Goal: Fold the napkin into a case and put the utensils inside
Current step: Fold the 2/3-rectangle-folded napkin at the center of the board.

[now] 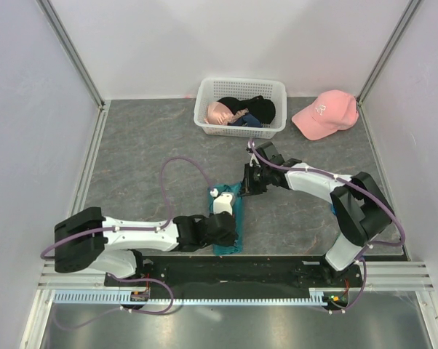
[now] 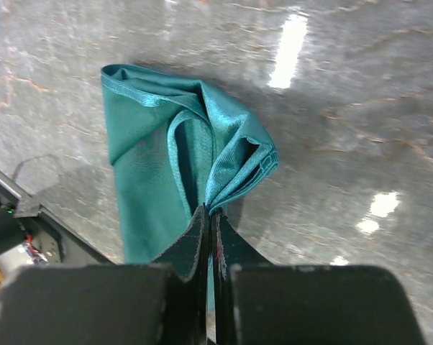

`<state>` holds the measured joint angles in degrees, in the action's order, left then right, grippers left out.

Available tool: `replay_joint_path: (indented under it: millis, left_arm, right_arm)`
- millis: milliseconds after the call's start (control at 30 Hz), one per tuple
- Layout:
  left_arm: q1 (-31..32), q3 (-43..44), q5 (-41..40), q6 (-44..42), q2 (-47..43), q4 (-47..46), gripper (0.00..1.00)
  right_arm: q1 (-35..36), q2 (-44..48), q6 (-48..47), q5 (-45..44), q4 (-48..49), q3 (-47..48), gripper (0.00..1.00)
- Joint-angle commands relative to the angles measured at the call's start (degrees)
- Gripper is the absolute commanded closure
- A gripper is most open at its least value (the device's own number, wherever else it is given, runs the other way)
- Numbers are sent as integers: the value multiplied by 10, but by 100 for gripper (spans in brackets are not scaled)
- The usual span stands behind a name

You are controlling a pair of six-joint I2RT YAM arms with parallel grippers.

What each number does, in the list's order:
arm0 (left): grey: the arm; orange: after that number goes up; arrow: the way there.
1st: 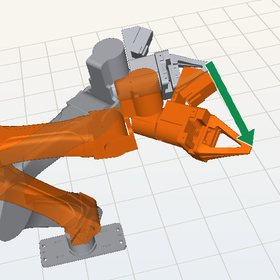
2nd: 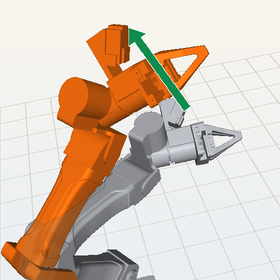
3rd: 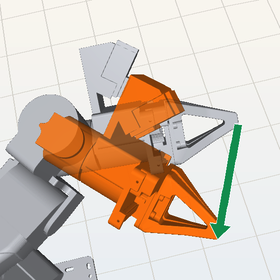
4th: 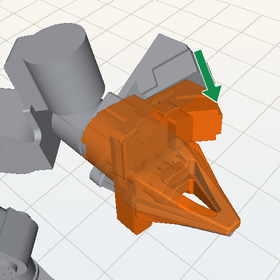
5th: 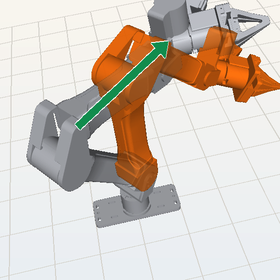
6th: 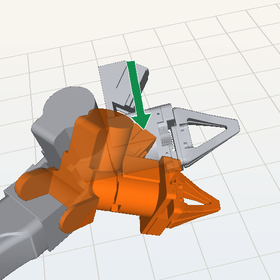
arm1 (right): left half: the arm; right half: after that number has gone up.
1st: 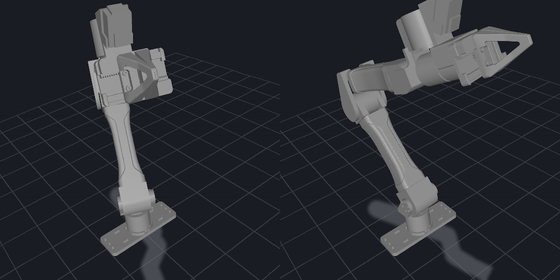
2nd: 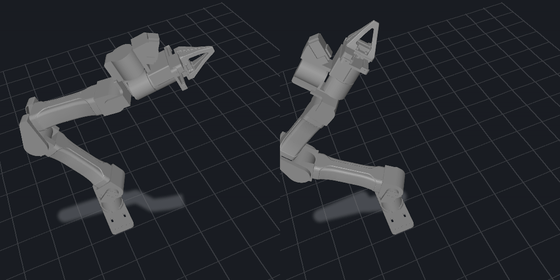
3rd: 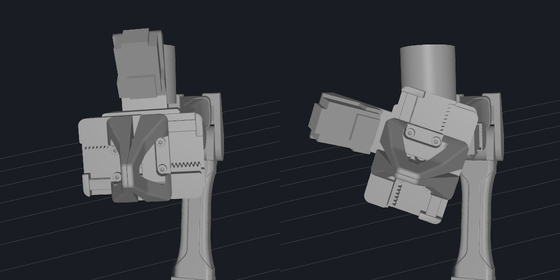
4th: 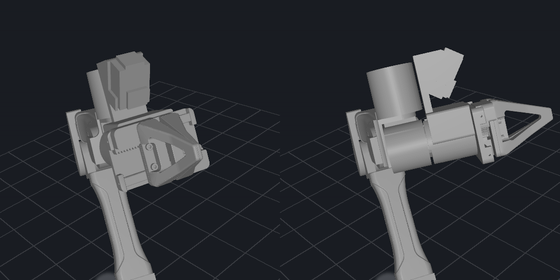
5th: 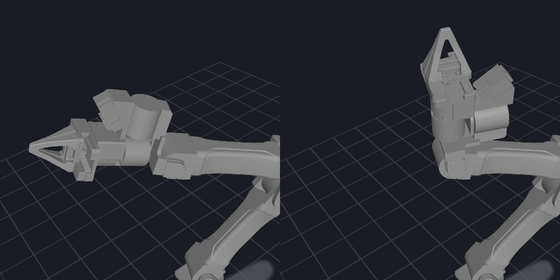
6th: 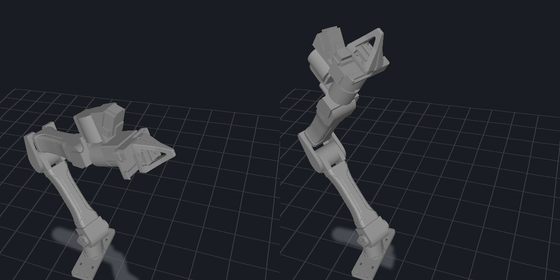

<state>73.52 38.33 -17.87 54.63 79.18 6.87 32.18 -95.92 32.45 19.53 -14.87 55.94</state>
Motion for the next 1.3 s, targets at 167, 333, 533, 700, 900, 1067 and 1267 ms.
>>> replay_joint_path:
  millis: [167,333,533,700,900,1067,1267]
  left_arm:
    - [3,-83,6,65,-65,-58,98]
    - [3,-122,12,76,-99,-65,98]
    - [3,-134,7,58,-125,-50,89]
    - [3,-125,14,37,-147,-41,57]
    - [-44,-97,0,3,-226,19,47]
    - [-186,-91,56,-2,-262,35,72]
    - [-324,-71,138,-72,-135,-38,92]
  right_arm:
    - [32,-26,50,-46,17,59,100]
    - [46,-44,69,-55,16,83,100]
    - [58,-53,86,-65,24,83,100]
    - [61,-51,88,-66,26,82,100]
    - [63,-49,89,-70,26,80,100]
    - [65,-49,91,-69,27,76,100]
    - [69,-49,94,-69,28,80,100]
